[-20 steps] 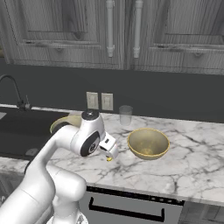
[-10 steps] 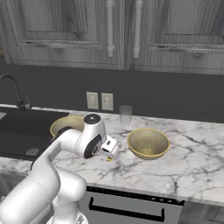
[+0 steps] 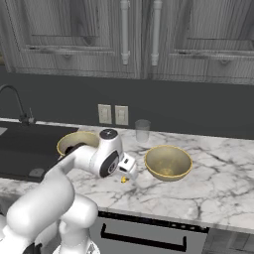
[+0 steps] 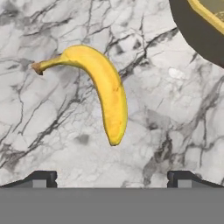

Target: Pick both bowls and place them on the counter. Then place the banana in one bowl and place the eggplant in the other bowl.

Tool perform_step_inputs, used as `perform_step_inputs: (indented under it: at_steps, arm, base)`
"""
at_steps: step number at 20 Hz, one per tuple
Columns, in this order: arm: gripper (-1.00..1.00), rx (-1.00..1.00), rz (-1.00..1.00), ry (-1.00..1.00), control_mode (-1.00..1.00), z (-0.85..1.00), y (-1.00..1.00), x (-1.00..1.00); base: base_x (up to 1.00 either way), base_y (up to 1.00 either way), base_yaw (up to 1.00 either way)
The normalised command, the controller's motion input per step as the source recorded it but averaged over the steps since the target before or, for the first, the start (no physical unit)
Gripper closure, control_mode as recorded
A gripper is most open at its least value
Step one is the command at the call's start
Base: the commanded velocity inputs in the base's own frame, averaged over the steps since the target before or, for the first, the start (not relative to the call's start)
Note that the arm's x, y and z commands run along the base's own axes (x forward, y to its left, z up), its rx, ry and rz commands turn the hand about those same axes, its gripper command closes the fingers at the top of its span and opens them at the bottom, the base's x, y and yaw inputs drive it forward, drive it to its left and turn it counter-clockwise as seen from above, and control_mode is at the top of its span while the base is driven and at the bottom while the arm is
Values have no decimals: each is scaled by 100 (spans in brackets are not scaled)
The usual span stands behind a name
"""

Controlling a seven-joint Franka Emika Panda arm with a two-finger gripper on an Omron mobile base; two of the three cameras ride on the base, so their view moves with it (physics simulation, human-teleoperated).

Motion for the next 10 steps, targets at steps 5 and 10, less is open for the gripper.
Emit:
perform_step_inputs:
  at_steps: [5, 10]
  arm:
    - [-100, -2, 0, 11, -100, -3, -7, 18]
    - [-100, -3, 0, 9, -100, -17, 0, 22]
  base:
    - [0, 0, 0]
    - [0, 0, 0]
